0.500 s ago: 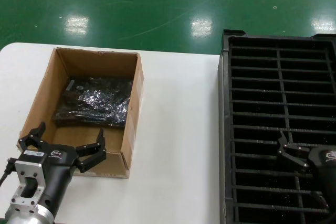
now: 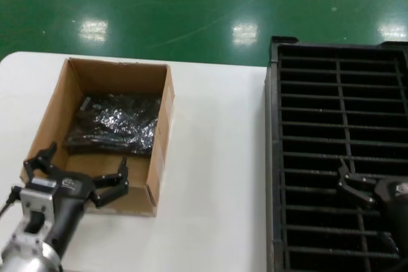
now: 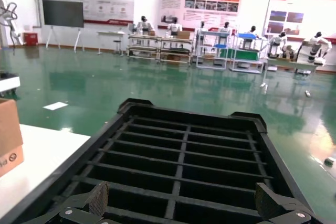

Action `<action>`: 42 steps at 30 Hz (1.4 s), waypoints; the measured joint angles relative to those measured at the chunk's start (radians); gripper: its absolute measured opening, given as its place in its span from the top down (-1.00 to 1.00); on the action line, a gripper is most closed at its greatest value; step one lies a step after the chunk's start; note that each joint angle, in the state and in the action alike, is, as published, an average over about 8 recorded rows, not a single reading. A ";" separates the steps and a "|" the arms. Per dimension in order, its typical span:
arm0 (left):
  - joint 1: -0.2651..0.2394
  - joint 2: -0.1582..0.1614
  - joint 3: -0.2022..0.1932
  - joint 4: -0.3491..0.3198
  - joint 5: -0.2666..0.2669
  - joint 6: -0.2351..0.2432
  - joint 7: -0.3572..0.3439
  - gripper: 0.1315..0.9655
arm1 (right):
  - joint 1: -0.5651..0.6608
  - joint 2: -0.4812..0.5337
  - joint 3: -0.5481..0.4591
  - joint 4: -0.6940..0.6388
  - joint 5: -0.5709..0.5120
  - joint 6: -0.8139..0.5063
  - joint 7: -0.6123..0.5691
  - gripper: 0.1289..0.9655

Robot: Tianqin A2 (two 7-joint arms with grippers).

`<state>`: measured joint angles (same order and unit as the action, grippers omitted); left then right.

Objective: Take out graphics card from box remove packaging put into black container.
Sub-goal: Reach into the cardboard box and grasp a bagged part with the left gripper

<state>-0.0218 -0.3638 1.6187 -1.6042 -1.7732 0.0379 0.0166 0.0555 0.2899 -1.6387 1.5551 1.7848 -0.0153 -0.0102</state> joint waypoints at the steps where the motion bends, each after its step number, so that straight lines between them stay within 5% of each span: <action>1: -0.007 -0.018 0.007 0.003 0.007 0.007 0.001 -1.00 | 0.000 0.000 0.000 0.000 0.000 0.000 0.000 -1.00; 6: -0.083 -0.143 0.063 0.052 0.090 0.072 0.018 -1.00 | 0.000 0.000 0.000 0.000 0.000 0.000 0.000 -1.00; 10: -0.196 -0.233 0.118 0.135 0.197 0.157 0.054 -1.00 | 0.000 0.000 0.000 0.000 0.000 0.000 0.000 -1.00; 16: -0.439 -0.289 0.205 0.313 0.358 0.287 0.120 -1.00 | 0.000 0.000 0.000 0.000 0.000 0.000 0.000 -1.00; 21: -0.656 -0.264 0.285 0.486 0.470 0.390 0.171 -1.00 | 0.000 0.000 0.000 0.000 0.000 0.000 0.000 -1.00; 28: -0.899 -0.181 0.413 0.773 0.568 0.542 0.276 -1.00 | 0.000 0.000 0.000 0.000 0.000 0.000 0.000 -1.00; 34: -1.000 -0.126 0.481 0.937 0.617 0.595 0.343 -1.00 | 0.000 0.000 0.000 0.000 0.000 0.000 0.000 -1.00; 42: -1.055 -0.062 0.489 1.101 0.601 0.524 0.466 -0.97 | 0.000 0.000 0.000 0.000 0.000 0.000 0.000 -1.00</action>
<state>-1.0768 -0.4255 2.1082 -0.5035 -1.1721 0.5622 0.4821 0.0555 0.2900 -1.6387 1.5551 1.7848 -0.0153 -0.0101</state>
